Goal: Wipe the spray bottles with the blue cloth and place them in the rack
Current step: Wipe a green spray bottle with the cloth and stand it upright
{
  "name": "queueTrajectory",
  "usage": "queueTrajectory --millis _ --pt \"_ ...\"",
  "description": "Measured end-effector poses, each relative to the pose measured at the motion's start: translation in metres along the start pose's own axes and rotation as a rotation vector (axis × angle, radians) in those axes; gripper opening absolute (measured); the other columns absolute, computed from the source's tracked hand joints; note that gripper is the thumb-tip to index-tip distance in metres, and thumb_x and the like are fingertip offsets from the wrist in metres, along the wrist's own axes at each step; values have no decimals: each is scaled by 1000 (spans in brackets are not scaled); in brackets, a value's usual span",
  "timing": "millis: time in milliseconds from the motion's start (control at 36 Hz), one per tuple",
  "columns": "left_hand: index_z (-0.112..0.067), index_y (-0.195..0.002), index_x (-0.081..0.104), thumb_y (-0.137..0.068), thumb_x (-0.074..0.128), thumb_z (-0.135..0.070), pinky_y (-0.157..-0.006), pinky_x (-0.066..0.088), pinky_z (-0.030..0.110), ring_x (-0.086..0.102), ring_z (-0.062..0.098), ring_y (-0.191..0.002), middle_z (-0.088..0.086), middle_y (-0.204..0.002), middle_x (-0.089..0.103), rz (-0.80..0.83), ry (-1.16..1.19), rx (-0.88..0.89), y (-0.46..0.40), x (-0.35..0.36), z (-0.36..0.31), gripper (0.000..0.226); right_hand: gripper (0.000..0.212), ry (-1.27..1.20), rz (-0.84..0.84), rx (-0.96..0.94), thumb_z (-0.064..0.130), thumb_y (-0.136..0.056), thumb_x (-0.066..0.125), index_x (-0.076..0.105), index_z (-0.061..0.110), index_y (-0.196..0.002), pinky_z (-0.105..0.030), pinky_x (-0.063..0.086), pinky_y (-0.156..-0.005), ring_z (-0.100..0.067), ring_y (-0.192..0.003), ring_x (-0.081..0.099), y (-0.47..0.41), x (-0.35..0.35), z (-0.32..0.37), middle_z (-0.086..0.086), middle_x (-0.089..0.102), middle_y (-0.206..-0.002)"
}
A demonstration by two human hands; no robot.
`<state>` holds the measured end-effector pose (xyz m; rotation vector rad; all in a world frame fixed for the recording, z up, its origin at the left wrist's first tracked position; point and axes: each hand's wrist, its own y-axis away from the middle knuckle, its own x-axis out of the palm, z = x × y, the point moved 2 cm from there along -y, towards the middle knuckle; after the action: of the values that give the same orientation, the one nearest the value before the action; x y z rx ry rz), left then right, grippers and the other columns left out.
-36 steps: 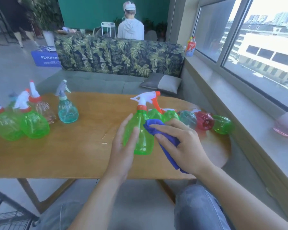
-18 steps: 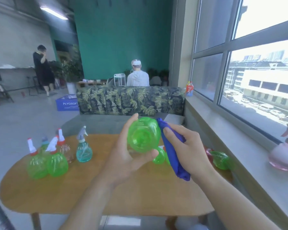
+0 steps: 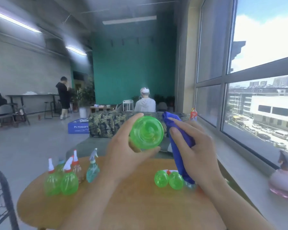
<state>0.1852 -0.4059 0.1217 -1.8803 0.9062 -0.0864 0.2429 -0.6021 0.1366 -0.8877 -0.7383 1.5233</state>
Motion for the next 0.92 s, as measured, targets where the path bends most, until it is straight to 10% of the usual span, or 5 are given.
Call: queueTrajectory --millis 278,806,917 --pt "-48 -149 51 -69 99 -52 -88 64 46 67 14 -123 -19 -141 65 -16 35 12 -3 -8 -25 94 29 294 -10 -297 43 -101 60 77 34 -123 -31 52 -68 -9 -78 60 5 -10 17 15 60 -101" --pt "-54 -142 53 -60 76 -66 -81 61 42 64 4 -73 -33 -126 64 -13 -84 62 -8 -15 -41 86 24 497 -23 -473 39 -98 66 77 36 -119 -26 43 -54 -10 -69 55 -6 7 61 11 62 -101" --pt "-56 -147 49 -58 70 -61 -89 59 37 67 -5 -93 -32 -134 63 -39 -57 53 -11 -25 -42 92 22 538 37 -557 40 -100 65 76 38 -118 -26 44 -52 -9 -70 53 1 8 61 10 60 -100"
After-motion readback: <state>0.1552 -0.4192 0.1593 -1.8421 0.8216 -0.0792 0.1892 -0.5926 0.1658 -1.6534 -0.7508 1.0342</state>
